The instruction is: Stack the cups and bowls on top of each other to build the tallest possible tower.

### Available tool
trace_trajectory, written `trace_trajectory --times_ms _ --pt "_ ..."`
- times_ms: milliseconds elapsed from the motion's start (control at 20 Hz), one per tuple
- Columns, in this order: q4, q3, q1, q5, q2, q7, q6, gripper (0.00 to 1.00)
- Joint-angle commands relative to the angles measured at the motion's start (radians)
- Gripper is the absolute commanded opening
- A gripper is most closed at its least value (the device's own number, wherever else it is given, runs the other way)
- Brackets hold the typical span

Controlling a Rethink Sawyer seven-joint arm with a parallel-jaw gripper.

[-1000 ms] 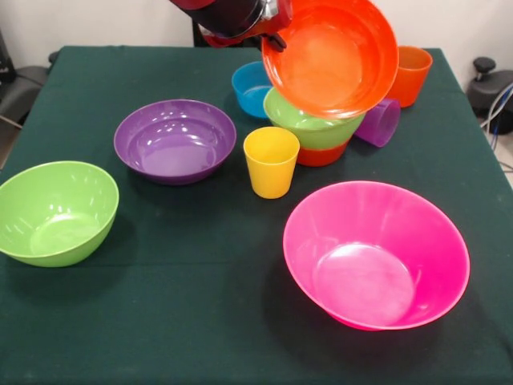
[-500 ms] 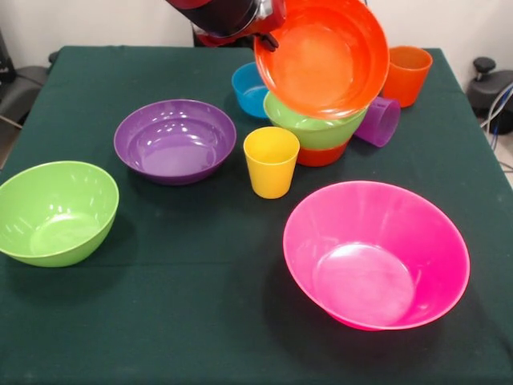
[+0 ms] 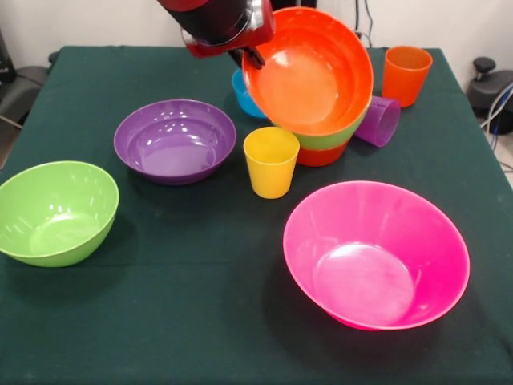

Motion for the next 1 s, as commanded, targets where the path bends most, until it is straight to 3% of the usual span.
trace_trajectory --times_ms 50,250,750,950,1000 --pt "0.09 0.085 -0.021 -0.044 0.011 -0.077 -0.143 0.0" --pt "0.079 0.099 -0.025 -0.034 0.038 -0.074 -0.152 0.0" --pt "0.201 0.125 -0.079 -0.019 -0.004 -0.081 -0.171 0.0" --pt "0.182 0.131 -0.081 -0.027 0.013 -0.069 -0.165 0.0" --pt "0.141 0.131 -0.07 -0.03 0.026 -0.061 -0.147 0.0"
